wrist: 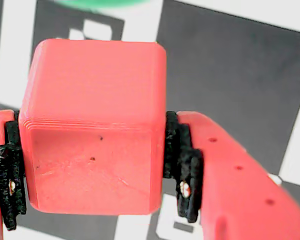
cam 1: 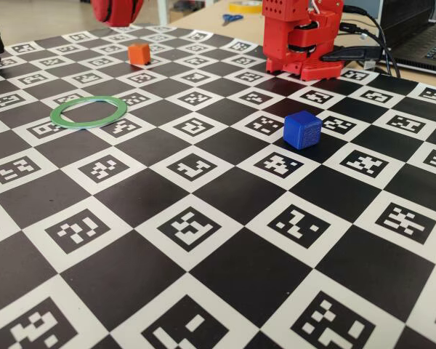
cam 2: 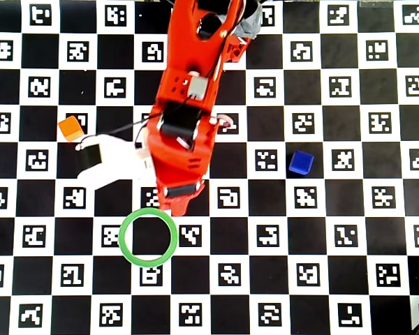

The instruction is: Grab the red cube then put it in the green circle then put the blue cube on top and finally the orange cube on top

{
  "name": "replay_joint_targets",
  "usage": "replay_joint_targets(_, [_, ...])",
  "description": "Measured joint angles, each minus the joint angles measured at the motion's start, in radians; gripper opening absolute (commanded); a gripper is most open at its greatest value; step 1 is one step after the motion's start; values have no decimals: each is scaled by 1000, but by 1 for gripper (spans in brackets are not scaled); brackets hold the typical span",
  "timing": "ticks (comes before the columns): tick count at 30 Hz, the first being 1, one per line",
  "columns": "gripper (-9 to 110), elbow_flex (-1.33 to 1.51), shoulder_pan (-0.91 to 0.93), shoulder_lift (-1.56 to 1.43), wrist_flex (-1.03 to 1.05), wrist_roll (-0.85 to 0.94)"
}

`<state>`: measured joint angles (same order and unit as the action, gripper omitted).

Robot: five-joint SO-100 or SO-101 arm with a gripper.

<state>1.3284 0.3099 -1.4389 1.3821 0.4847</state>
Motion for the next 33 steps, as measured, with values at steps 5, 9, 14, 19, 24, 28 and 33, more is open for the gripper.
replay_joint_targets(5, [1,-112,21,106,12,0])
replay_joint_targets(9, [1,-198,35,189,28,-3])
replay_joint_targets(14, [1,-272,49,265,31,-23])
replay_joint_targets(19, [1,-310,49,333,31,-51])
replay_joint_targets(24, [1,-313,49,391,29,-80])
replay_joint_targets(28, [1,-328,49,433,17,-101])
replay_joint_targets(33, [1,-364,49,476,17,-132])
